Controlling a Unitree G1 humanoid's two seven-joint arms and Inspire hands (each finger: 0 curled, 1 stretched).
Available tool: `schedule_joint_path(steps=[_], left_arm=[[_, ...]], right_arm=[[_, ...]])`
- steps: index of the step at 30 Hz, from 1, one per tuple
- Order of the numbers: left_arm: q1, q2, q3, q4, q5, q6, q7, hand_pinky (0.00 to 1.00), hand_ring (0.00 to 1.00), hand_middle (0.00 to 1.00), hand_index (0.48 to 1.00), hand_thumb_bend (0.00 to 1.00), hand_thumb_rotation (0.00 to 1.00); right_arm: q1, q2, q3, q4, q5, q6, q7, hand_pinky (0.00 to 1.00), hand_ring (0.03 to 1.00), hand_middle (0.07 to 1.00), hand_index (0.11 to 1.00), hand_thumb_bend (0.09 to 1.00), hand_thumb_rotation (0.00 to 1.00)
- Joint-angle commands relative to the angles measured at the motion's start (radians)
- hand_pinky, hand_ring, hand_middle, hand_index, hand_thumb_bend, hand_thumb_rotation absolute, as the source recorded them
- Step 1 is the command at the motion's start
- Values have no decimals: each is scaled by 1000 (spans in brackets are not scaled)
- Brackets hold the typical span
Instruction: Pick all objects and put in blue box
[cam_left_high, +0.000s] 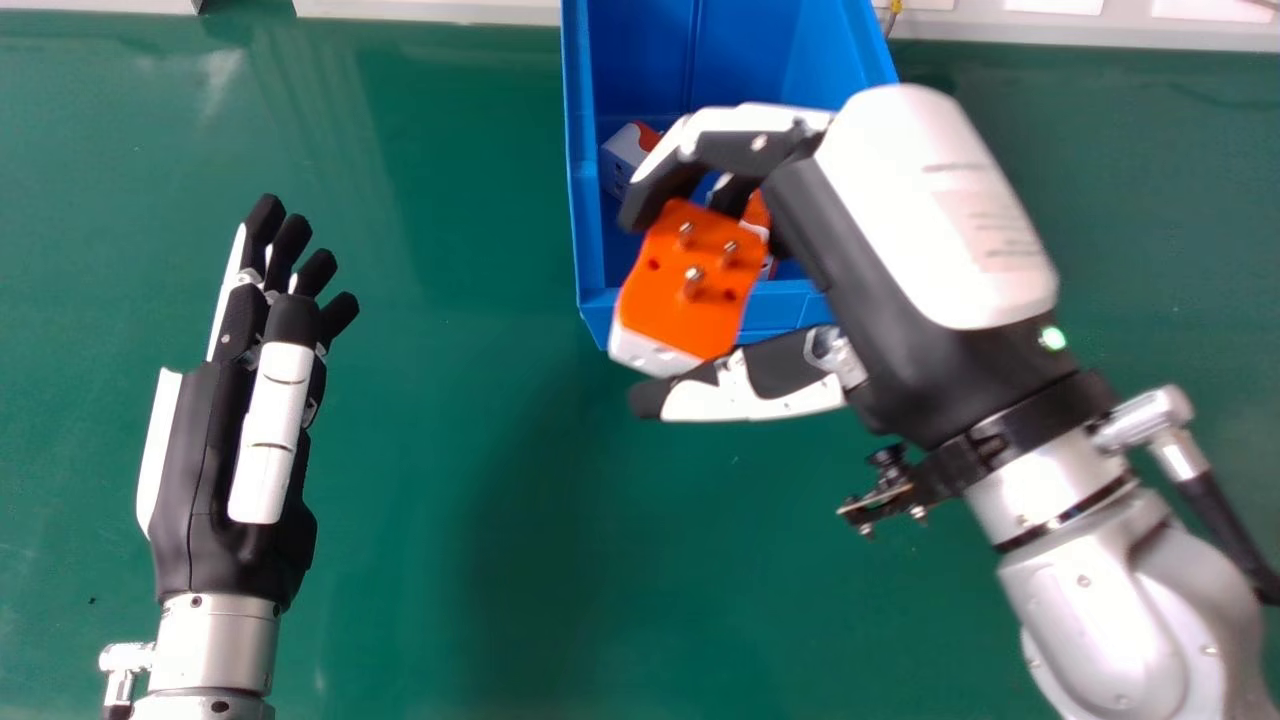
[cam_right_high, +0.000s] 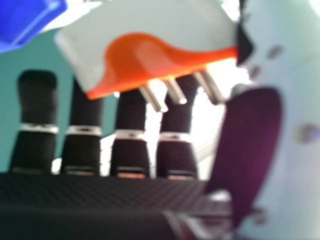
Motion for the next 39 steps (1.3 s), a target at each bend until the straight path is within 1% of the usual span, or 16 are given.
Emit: schedule_joint_path(steps=[1,4,9,13,14,17,20,24,26,27,30,31,32,34,37,39], left_arm=[[-5,-1,-1,-17,1,-18,-1,929,961,985,972,744,801],[-7,-1,-2,-14,4,-19,0,929,961,985,972,744,801],[-12,-6,-6,-7,7,-21,2,928,961,985,973,757,801],[-13,-14,-13,-8,17,-18,10,926,960,985,974,761,801],[-15,-17,-14,-5,16,-20,12,926,960,985,974,761,801],[-25,-24,-15,11,10,-30,11,927,960,985,974,767,798],[-42,-23,-12,35,9,-41,5,927,960,985,974,767,798],[-63,-17,-11,73,13,-56,-5,926,959,984,972,760,797],[-67,-18,-8,84,16,-64,-2,926,959,984,972,760,797],[-69,-19,-6,88,20,-66,4,926,959,984,972,760,797],[-72,-20,-4,91,24,-68,11,925,958,982,970,741,797],[-72,-20,-4,91,25,-71,10,925,958,982,970,741,797],[-72,-21,-5,91,19,-70,5,925,958,982,970,741,797],[-71,-22,-5,91,15,-71,2,925,958,982,970,741,797],[-65,-24,-6,86,20,-70,5,921,955,979,967,731,796],[-63,-23,-8,84,28,-74,7,921,955,979,967,731,796]], right_arm=[[-41,-9,-60,-33,11,-6,-21,322,443,539,510,498,1],[-59,-25,-106,-16,4,-26,-52,322,443,539,510,498,1],[-76,-32,-136,14,-27,-24,-76,314,437,538,514,496,0],[-72,-44,-143,36,-47,-40,-100,316,432,533,512,496,0],[-73,-48,-143,43,-59,-47,-112,316,432,533,512,496,0],[-84,-44,-138,66,-89,-53,-148,317,429,528,509,497,0],[-121,-30,-128,126,-100,-55,-188,317,429,528,509,497,0],[-287,-40,-106,434,-67,-103,-273,315,426,528,509,496,0],[-366,-55,-89,586,-55,-128,-288,315,426,528,509,496,0],[-404,-59,-79,659,-53,-143,-301,315,426,528,509,496,0],[-512,-69,-35,867,-65,-179,-348,318,425,528,509,496,0],[-540,-74,-20,919,-71,-187,-362,318,425,528,509,496,0],[-571,-79,-3,979,-79,-195,-375,318,425,528,509,496,0],[-630,-89,29,1098,-92,-215,-412,318,425,528,509,496,0],[-706,-106,77,1243,-119,-227,-462,321,422,520,513,496,0],[-752,-113,114,1326,-144,-233,-507,321,422,520,513,496,0]])
